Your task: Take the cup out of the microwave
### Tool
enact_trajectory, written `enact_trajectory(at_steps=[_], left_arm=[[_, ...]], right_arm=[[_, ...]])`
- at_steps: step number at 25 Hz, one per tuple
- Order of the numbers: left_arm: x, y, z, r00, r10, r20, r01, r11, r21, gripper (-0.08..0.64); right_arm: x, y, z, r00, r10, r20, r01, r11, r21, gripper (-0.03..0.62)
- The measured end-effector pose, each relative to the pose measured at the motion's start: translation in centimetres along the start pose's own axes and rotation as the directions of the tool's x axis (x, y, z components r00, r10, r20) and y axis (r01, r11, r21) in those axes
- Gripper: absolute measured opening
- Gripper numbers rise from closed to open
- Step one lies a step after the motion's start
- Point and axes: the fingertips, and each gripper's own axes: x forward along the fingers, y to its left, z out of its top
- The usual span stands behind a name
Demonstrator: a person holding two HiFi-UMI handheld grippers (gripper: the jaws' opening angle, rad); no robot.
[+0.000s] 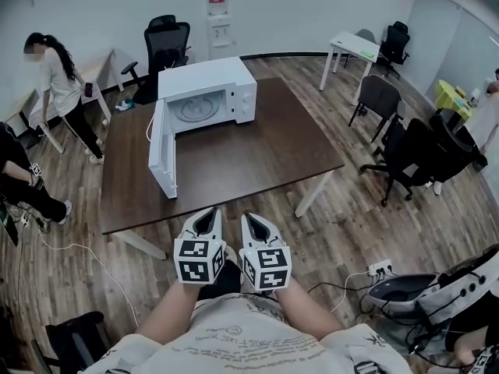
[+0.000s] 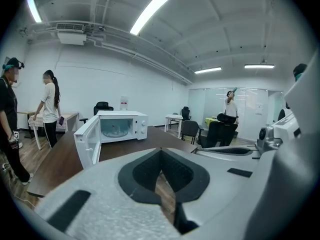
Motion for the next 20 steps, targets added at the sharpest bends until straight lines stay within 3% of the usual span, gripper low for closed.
enact_trajectory(at_steps=[10, 20], left_arm=[[4.3, 0.3, 0.5, 1.000, -0.028, 0.003, 0.028, 1.000, 0.002, 0.014], [8.0, 6.3, 0.4, 0.999, 0.041, -0.011, -0.042, 0.998, -0.053, 0.014]], right_arm=[[2.7, -3.9, -0.1, 0.998, -0.060, -0.010, 0.060, 0.998, 0.004, 0.009], [9.8, -2.8, 1.0, 1.000, 0.008, -0.015, -0.009, 0.999, -0.035, 0.009]])
